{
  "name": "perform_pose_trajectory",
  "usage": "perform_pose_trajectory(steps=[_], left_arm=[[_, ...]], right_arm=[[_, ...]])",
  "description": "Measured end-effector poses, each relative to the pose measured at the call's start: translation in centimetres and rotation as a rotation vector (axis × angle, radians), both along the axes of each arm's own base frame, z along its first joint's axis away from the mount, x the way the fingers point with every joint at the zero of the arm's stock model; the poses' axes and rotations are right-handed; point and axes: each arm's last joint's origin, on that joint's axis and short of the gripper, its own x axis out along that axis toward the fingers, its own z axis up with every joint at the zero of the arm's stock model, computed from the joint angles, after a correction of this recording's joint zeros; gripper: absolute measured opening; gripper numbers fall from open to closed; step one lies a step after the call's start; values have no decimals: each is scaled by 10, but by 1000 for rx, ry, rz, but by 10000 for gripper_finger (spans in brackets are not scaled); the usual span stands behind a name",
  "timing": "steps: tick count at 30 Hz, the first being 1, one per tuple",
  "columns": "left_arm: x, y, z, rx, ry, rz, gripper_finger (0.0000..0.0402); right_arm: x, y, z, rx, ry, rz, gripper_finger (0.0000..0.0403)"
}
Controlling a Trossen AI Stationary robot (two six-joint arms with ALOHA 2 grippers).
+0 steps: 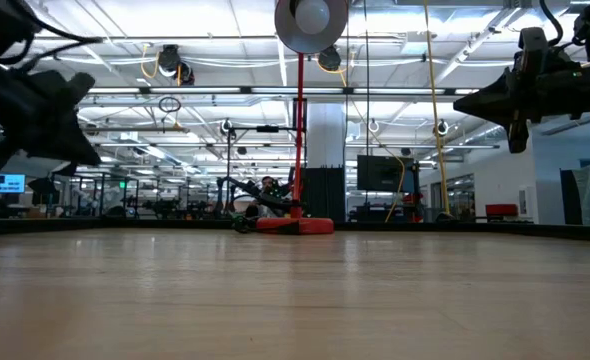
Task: Pick & Place USB Port
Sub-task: Return to Home Position
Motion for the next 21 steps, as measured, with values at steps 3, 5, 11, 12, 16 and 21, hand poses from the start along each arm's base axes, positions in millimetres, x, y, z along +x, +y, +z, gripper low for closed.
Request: perform_pose_trajectory(steps=[3, 5, 11, 12, 16, 21], left_arm=[[5, 4, -3, 24, 185, -138, 26], [10, 7, -2, 65, 250, -208, 26], [28, 9, -14, 271, 265, -520, 26], [29, 8, -18, 307, 256, -594, 26], [33, 5, -33, 342, 177, -772, 26], [34, 12, -39, 304, 137, -687, 26]], right_arm=[[0, 0, 1, -3, -8, 0, 0], [0, 0, 1, -3, -7, 0, 0], [0, 0, 1, -3, -8, 0, 0], [0, 0, 1, -3, -8, 0, 0], [0, 0, 1, -4, -9, 0, 0], [0, 0, 1, -3, -7, 0, 0]])
